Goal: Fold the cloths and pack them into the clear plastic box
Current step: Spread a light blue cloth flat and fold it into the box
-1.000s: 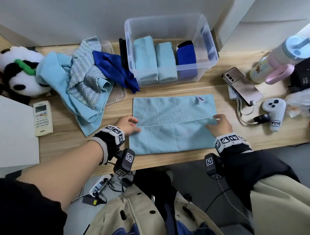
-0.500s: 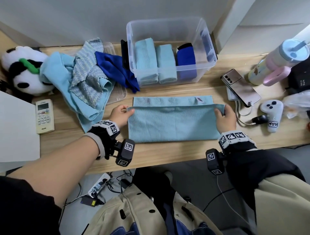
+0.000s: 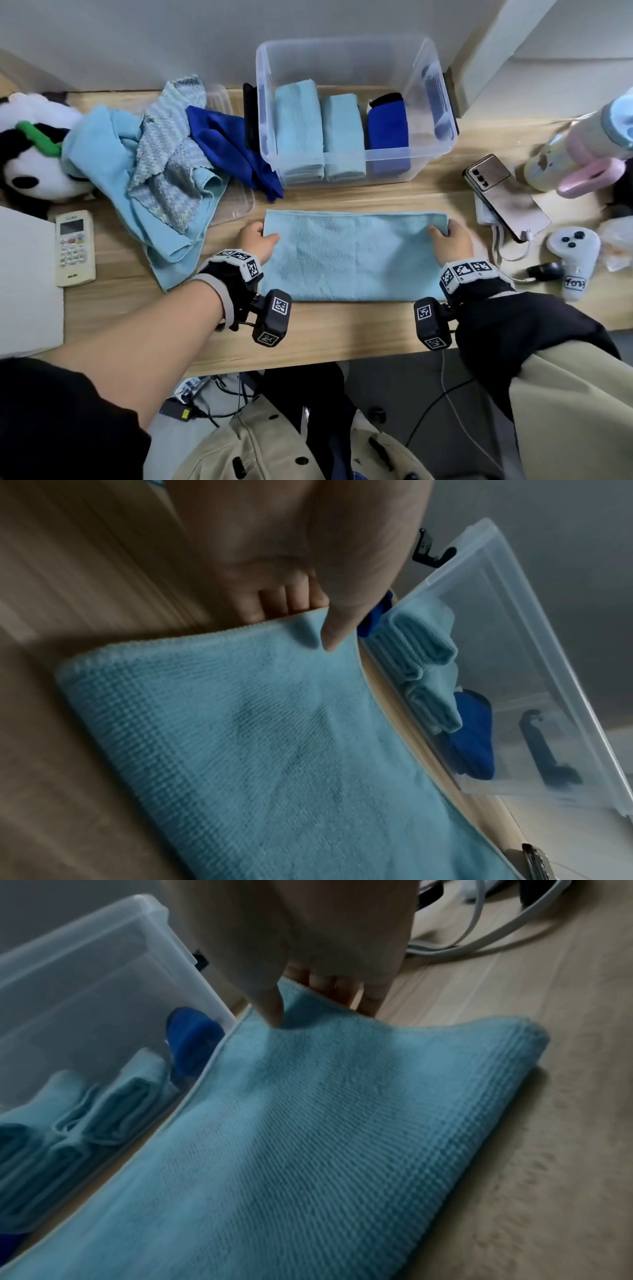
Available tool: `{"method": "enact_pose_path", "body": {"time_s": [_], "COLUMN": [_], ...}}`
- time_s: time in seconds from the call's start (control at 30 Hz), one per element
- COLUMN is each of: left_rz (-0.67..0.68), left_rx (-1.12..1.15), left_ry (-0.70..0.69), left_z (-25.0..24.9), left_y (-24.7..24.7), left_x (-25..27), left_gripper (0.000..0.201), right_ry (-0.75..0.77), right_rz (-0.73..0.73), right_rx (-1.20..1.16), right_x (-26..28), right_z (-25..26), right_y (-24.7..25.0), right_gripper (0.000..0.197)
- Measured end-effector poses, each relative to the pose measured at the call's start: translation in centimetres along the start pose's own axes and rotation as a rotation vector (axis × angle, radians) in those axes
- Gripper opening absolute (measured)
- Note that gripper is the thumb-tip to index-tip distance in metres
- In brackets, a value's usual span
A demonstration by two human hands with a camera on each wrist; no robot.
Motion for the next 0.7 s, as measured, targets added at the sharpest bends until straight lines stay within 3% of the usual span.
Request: {"method": "enact_pose_path", "body": {"time_s": [0.1, 0.2, 0.37, 0.57, 0.7], "left_rz": [-0.036, -0.063, -0.090, -0.116, -0.138], "left_rx": [-0.079, -0.145, -0.233, -0.280, -0.304], "left_ry": [-0.034, -0.054, -0.033, -0.022, -0.008], "left_z": [0.0, 0.0, 0.0, -0.5, -1.3], "left_y": [0.2, 0.3, 0.5, 0.7, 0.7], "left_x": [-0.4, -0.8, -1.1, -1.3, -0.9], "left_gripper": [0.007, 0.014, 0.025, 0.019, 0.014], "right_ry": [0.002, 0.002, -0.001, -0.030, -0.061], "right_rz": [-0.052, -0.087, -0.122, -0.133, -0.108], "right_rx": [0.024, 0.051, 0.066, 0.116, 0.143], "right_x": [-0.4, -0.7, -0.7, -1.1, -1.2], "right_z": [-0.1, -0.1, 0.1, 0.3, 0.4], "right_y": [0.0, -0.1, -0.4, -0.4, -0.4], "right_gripper": [0.012, 0.013, 0.032, 0.037, 0.016]}}
Point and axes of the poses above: each hand's wrist, its own x-axis away from the middle knuckle, its own y-axis out of the back of the hand, z = x × y, the point moved 3 cm from there along -x, towards the middle knuckle, and after that the axes turned 9 degrees about -x, right-handed, at the moved point
